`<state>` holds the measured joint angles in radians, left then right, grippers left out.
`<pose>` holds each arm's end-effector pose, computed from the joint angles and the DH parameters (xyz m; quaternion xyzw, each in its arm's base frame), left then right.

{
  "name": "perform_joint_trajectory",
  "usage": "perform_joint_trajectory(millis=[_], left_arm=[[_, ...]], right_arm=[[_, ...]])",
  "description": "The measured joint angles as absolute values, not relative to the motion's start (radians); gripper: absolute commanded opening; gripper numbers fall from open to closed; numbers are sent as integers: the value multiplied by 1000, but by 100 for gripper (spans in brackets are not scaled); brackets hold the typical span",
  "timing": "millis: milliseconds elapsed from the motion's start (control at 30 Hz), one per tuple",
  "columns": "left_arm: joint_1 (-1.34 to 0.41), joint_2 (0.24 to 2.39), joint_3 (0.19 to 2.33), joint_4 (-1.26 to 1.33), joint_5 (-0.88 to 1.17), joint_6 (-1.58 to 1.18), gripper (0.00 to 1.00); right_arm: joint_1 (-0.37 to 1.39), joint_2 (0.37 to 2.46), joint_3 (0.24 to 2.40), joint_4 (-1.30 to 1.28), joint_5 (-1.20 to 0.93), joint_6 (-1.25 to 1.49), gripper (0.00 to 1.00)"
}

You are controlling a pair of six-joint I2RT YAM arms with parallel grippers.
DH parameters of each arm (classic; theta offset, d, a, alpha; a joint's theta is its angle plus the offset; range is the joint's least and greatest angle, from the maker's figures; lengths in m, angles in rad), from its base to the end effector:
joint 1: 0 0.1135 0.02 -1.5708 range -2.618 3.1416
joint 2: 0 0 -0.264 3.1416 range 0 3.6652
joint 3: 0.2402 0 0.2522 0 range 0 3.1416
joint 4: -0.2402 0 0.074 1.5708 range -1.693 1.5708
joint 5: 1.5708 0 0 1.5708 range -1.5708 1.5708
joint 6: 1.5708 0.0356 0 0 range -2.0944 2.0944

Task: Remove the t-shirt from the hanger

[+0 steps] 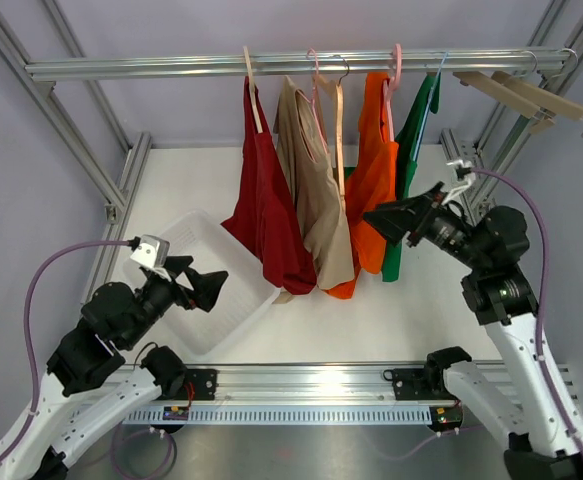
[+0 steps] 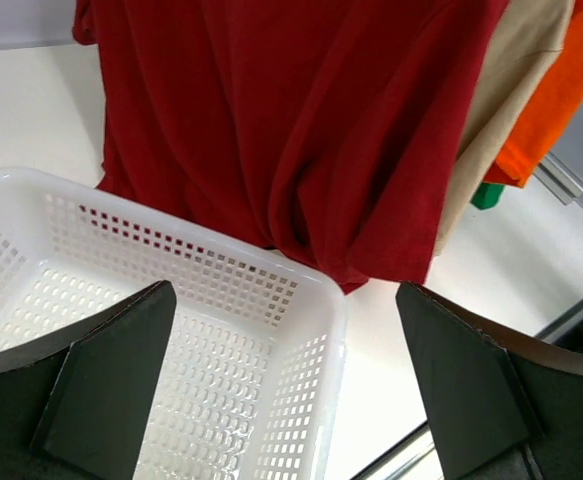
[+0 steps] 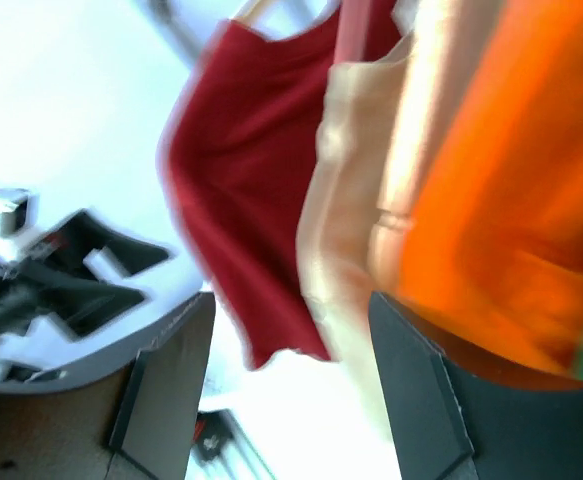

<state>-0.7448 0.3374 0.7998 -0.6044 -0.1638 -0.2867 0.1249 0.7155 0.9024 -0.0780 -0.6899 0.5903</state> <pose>0.0564 -0.0441 0.3484 0.1188 0.7455 -0.2683 0.5985 0.1471 0.0413 0.4022 -0.1001 0.6694 0.4567 0.5773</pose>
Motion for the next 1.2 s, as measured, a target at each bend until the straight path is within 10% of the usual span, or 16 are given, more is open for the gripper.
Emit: perform_joint_trajectory(millis=[400,1200], left_arm=[[-745,263,709,-607,-267,-282,98],[-725,263,709,-607,-266,-277,99]], right_arm=[[725,1212,1514,-272,-242,362,71],[930,1826,2210,-668,463,22,76]])
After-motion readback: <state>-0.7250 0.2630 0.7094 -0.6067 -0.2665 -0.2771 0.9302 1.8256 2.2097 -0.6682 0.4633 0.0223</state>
